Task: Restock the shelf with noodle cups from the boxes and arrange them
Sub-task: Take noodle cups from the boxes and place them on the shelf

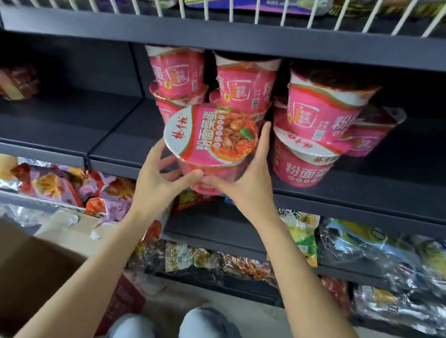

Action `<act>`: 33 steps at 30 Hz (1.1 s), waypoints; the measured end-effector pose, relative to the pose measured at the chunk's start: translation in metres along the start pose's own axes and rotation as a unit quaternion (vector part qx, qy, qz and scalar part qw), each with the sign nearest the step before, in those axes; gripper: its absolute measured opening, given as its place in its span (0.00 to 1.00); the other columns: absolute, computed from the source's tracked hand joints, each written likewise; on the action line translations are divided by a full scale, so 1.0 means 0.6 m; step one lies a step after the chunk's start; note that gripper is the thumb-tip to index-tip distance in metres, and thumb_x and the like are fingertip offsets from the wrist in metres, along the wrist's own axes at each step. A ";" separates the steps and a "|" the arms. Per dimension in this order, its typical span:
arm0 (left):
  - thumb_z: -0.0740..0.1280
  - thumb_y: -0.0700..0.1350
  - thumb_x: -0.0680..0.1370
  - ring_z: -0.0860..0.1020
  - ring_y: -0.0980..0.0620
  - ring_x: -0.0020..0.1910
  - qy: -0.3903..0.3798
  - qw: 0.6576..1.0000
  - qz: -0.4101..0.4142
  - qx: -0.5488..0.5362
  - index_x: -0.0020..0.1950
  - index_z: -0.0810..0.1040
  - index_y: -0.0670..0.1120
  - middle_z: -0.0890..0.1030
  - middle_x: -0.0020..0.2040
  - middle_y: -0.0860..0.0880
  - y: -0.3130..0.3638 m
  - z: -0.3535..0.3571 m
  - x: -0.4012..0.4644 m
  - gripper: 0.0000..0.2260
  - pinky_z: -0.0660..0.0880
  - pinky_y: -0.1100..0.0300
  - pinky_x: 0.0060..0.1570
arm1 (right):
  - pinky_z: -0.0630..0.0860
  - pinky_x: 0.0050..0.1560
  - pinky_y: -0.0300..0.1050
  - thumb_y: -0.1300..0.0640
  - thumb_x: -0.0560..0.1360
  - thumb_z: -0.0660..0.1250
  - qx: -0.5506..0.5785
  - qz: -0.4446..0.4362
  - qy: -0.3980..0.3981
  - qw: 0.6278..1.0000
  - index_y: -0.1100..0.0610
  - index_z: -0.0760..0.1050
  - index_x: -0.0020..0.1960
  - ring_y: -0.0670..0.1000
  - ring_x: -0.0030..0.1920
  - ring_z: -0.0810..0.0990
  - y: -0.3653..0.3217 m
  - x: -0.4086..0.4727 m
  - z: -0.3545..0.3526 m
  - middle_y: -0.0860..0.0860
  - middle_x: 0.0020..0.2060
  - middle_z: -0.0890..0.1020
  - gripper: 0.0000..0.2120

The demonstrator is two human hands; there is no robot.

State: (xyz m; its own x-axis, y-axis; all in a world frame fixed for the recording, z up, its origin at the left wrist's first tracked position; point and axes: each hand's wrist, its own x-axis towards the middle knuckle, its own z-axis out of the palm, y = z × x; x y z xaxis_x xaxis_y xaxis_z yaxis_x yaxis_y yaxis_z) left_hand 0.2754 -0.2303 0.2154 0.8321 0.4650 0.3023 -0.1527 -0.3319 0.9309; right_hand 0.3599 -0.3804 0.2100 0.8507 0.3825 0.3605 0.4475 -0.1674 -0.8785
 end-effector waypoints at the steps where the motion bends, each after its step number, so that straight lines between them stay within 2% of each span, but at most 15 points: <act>1: 0.75 0.57 0.67 0.77 0.58 0.60 -0.013 1.000 0.021 0.004 0.73 0.64 0.52 0.73 0.67 0.55 0.018 0.017 -0.022 0.38 0.78 0.64 0.50 | 0.61 0.73 0.49 0.42 0.58 0.81 0.017 -0.002 0.018 1.000 0.40 0.34 0.75 0.44 0.74 0.57 -0.004 -0.026 -0.027 0.41 0.73 0.54 0.65; 3: 0.73 0.59 0.67 0.78 0.59 0.58 -0.047 0.998 0.043 0.003 0.70 0.66 0.52 0.74 0.65 0.55 0.047 0.065 -0.054 0.35 0.78 0.65 0.47 | 0.62 0.74 0.50 0.42 0.55 0.82 0.031 0.008 0.056 0.998 0.38 0.33 0.74 0.44 0.75 0.58 -0.006 -0.074 -0.086 0.45 0.75 0.56 0.67; 7: 0.69 0.57 0.73 0.78 0.60 0.58 -0.175 0.983 0.061 -0.002 0.71 0.67 0.51 0.74 0.65 0.59 0.091 0.199 -0.074 0.29 0.76 0.68 0.48 | 0.62 0.69 0.33 0.46 0.54 0.82 0.019 0.048 0.140 0.989 0.46 0.35 0.76 0.40 0.72 0.62 0.014 -0.137 -0.238 0.47 0.74 0.60 0.69; 9: 0.69 0.54 0.75 0.77 0.61 0.59 -0.226 0.972 0.070 0.008 0.71 0.68 0.52 0.74 0.64 0.62 0.096 0.261 -0.065 0.25 0.75 0.66 0.52 | 0.62 0.70 0.35 0.47 0.55 0.82 -0.009 0.059 0.184 0.981 0.46 0.36 0.77 0.41 0.73 0.62 0.035 -0.156 -0.313 0.47 0.75 0.58 0.67; 10: 0.69 0.52 0.76 0.76 0.61 0.60 -0.213 0.972 0.094 0.031 0.70 0.69 0.52 0.74 0.63 0.62 0.096 0.287 -0.059 0.24 0.74 0.63 0.55 | 0.62 0.71 0.40 0.48 0.56 0.82 -0.017 0.065 0.203 0.977 0.45 0.37 0.77 0.42 0.73 0.61 0.048 -0.161 -0.345 0.47 0.76 0.57 0.66; 12: 0.70 0.51 0.75 0.73 0.56 0.63 -0.099 0.982 0.142 0.073 0.70 0.69 0.51 0.73 0.62 0.57 0.083 0.322 -0.041 0.24 0.73 0.56 0.60 | 0.62 0.73 0.48 0.49 0.58 0.82 -0.018 0.079 0.243 0.967 0.43 0.37 0.77 0.43 0.74 0.60 0.082 -0.154 -0.400 0.46 0.76 0.55 0.65; 15: 0.74 0.52 0.72 0.66 0.48 0.67 0.064 0.994 0.064 0.062 0.74 0.60 0.46 0.66 0.67 0.48 0.055 0.342 -0.006 0.36 0.67 0.50 0.66 | 0.58 0.73 0.44 0.51 0.60 0.82 -0.035 0.104 0.306 0.946 0.45 0.38 0.77 0.41 0.74 0.56 0.139 -0.110 -0.463 0.46 0.77 0.52 0.64; 18: 0.77 0.62 0.62 0.60 0.49 0.74 0.006 0.997 -0.080 0.015 0.78 0.48 0.47 0.59 0.75 0.46 0.036 0.347 0.036 0.55 0.60 0.50 0.73 | 0.52 0.71 0.39 0.53 0.63 0.81 -0.055 0.113 0.330 0.935 0.49 0.38 0.78 0.40 0.72 0.51 0.191 -0.053 -0.497 0.48 0.77 0.48 0.61; 20: 0.76 0.68 0.57 0.64 0.52 0.73 -0.018 0.997 -0.081 0.002 0.78 0.50 0.50 0.63 0.75 0.50 0.029 0.350 0.052 0.58 0.63 0.48 0.71 | 0.49 0.75 0.55 0.50 0.67 0.78 -0.099 0.144 0.325 0.929 0.53 0.35 0.78 0.49 0.76 0.46 0.229 -0.013 -0.510 0.52 0.78 0.44 0.58; 22: 0.76 0.67 0.58 0.67 0.53 0.70 -0.008 0.997 -0.077 0.012 0.76 0.54 0.50 0.66 0.72 0.51 0.022 0.352 0.057 0.55 0.66 0.49 0.70 | 0.47 0.72 0.69 0.47 0.74 0.69 -0.210 0.247 0.304 0.896 0.57 0.35 0.77 0.60 0.77 0.42 0.256 0.025 -0.514 0.57 0.77 0.41 0.50; 24: 0.77 0.63 0.61 0.72 0.53 0.65 0.005 0.997 -0.078 0.013 0.72 0.58 0.49 0.70 0.68 0.50 0.012 0.355 0.058 0.47 0.71 0.49 0.66 | 0.51 0.73 0.65 0.51 0.79 0.62 -0.291 0.289 0.316 0.856 0.61 0.41 0.78 0.64 0.76 0.45 0.259 0.044 -0.509 0.62 0.77 0.44 0.39; 25: 0.77 0.62 0.63 0.75 0.53 0.61 0.003 0.997 -0.079 0.017 0.71 0.60 0.48 0.72 0.65 0.51 0.007 0.355 0.057 0.44 0.73 0.50 0.63 | 0.53 0.73 0.62 0.55 0.79 0.61 -0.316 0.259 0.328 0.852 0.63 0.48 0.77 0.65 0.75 0.50 0.255 0.048 -0.502 0.64 0.76 0.50 0.34; 27: 0.76 0.61 0.64 0.78 0.53 0.56 -0.014 0.996 -0.083 0.023 0.72 0.60 0.47 0.74 0.61 0.50 0.001 0.356 0.058 0.44 0.76 0.52 0.58 | 0.61 0.71 0.58 0.59 0.78 0.61 -0.350 0.143 0.299 0.876 0.63 0.63 0.72 0.63 0.71 0.61 0.245 0.049 -0.479 0.63 0.71 0.63 0.24; 29: 0.76 0.62 0.64 0.78 0.53 0.54 -0.027 0.995 -0.083 0.044 0.74 0.60 0.47 0.73 0.61 0.47 -0.002 0.360 0.062 0.45 0.77 0.54 0.55 | 0.66 0.67 0.53 0.59 0.78 0.61 -0.330 0.057 0.206 0.919 0.60 0.71 0.67 0.59 0.66 0.68 0.227 0.047 -0.453 0.58 0.67 0.71 0.18; 33: 0.75 0.67 0.58 0.76 0.52 0.58 -0.037 0.994 -0.091 0.037 0.72 0.62 0.49 0.70 0.66 0.47 -0.004 0.360 0.068 0.48 0.76 0.50 0.60 | 0.67 0.68 0.45 0.56 0.79 0.64 -0.180 -0.002 0.015 0.984 0.54 0.65 0.73 0.50 0.68 0.70 0.171 0.020 -0.374 0.51 0.69 0.71 0.23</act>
State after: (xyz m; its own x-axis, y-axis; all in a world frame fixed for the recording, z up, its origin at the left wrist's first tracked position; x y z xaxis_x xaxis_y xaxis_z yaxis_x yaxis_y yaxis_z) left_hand 0.4245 -0.3878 0.1812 0.8801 0.4615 0.1113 0.0413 -0.3081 0.9505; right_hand 0.4779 -0.5969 0.1943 0.8540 0.3582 0.3773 0.5150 -0.4788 -0.7110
